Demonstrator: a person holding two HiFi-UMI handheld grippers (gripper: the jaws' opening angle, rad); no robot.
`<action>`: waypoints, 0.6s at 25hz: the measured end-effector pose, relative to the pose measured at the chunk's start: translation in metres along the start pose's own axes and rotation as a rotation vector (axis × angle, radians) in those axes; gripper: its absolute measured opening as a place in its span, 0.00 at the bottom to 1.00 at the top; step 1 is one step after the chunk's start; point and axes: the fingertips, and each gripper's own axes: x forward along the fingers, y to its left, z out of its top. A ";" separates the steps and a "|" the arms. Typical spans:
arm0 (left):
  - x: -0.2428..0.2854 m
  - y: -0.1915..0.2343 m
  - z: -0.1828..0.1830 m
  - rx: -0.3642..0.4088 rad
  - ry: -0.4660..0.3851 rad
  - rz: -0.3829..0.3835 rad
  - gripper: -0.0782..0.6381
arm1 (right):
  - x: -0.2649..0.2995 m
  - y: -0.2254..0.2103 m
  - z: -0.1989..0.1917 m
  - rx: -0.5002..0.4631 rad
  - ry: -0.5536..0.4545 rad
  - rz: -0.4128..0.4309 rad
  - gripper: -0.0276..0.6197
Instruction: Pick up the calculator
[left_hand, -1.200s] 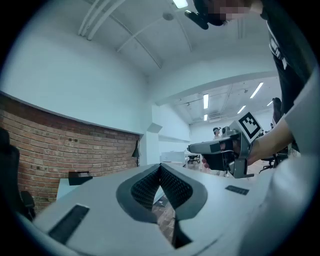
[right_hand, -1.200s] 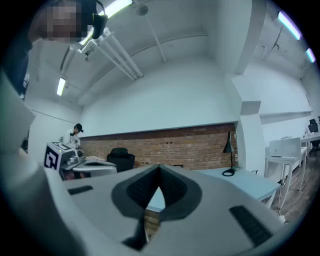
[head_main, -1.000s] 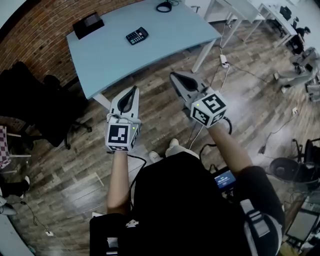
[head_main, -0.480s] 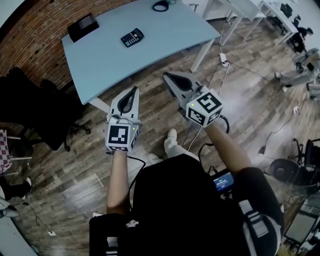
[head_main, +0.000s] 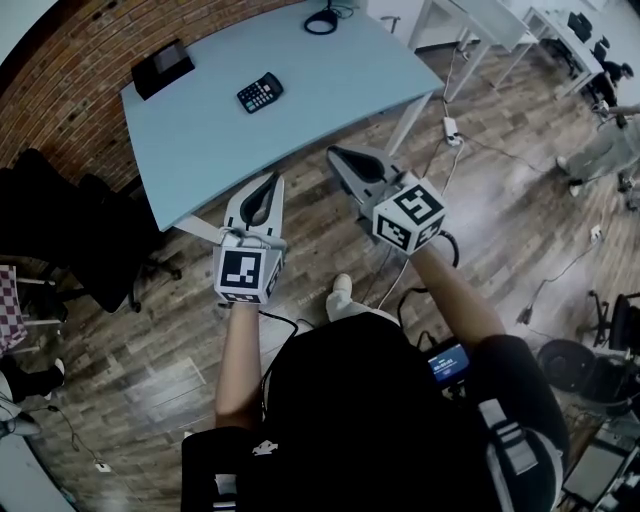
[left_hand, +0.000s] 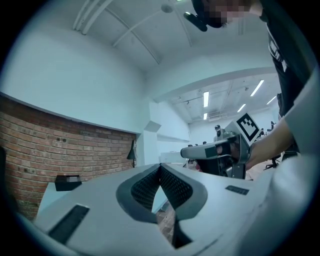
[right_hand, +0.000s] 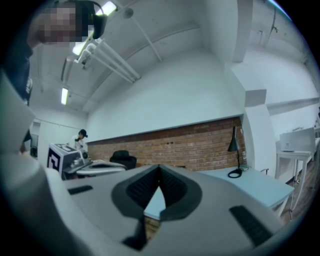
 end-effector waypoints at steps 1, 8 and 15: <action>0.006 0.000 0.000 -0.001 0.001 0.000 0.12 | 0.002 -0.005 0.000 0.001 0.000 0.003 0.05; 0.035 0.007 -0.006 0.015 0.013 0.019 0.12 | 0.014 -0.035 0.000 0.012 -0.009 0.022 0.05; 0.059 0.015 -0.011 0.036 0.025 0.043 0.12 | 0.030 -0.058 0.001 0.015 -0.011 0.046 0.05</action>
